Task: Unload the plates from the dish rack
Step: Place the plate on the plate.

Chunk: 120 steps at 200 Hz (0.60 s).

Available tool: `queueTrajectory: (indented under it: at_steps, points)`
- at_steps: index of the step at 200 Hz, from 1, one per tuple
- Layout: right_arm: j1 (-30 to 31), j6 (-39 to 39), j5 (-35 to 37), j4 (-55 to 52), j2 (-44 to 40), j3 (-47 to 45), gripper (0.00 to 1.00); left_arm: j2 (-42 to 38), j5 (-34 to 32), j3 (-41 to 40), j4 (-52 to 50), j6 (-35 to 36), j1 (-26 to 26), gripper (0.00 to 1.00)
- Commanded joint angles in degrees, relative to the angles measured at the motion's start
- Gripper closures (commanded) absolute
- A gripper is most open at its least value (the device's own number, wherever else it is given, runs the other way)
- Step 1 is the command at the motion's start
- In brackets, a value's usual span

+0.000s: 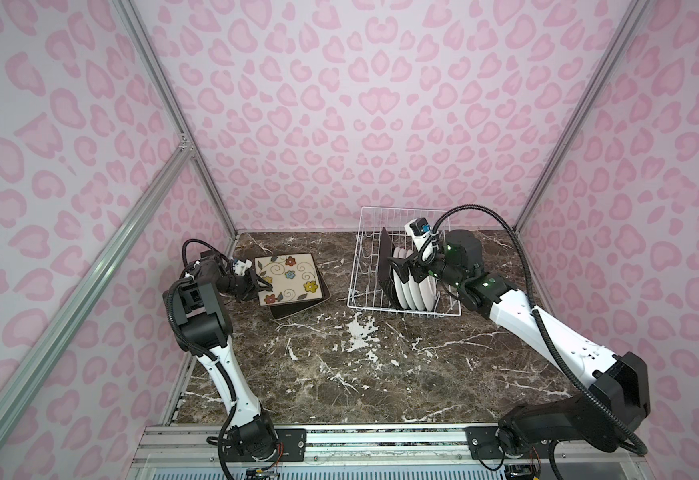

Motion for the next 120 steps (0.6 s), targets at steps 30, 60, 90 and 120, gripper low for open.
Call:
queueTrajectory:
  at_steps: [30,60,90,120]
  points:
    - [0.09,-1.1,0.61,0.62,-0.14,-0.32,0.01,-3.54,2.3,-3.51,1.38,-3.64,-0.11,0.75]
    - [0.02,-2.01,0.84,-0.07,-0.31,-0.3,0.01,-3.47,0.1,-4.13,0.07,-3.58,-0.17,0.75]
    - [0.07,-2.99,1.42,-0.34,-0.31,-0.5,0.01,-3.9,-1.47,-5.36,0.76,-4.3,-0.11,0.75]
    - [0.03,-3.36,1.42,-0.31,-0.26,-0.41,0.01,-3.9,-2.46,-6.0,1.02,-4.59,-0.11,0.75]
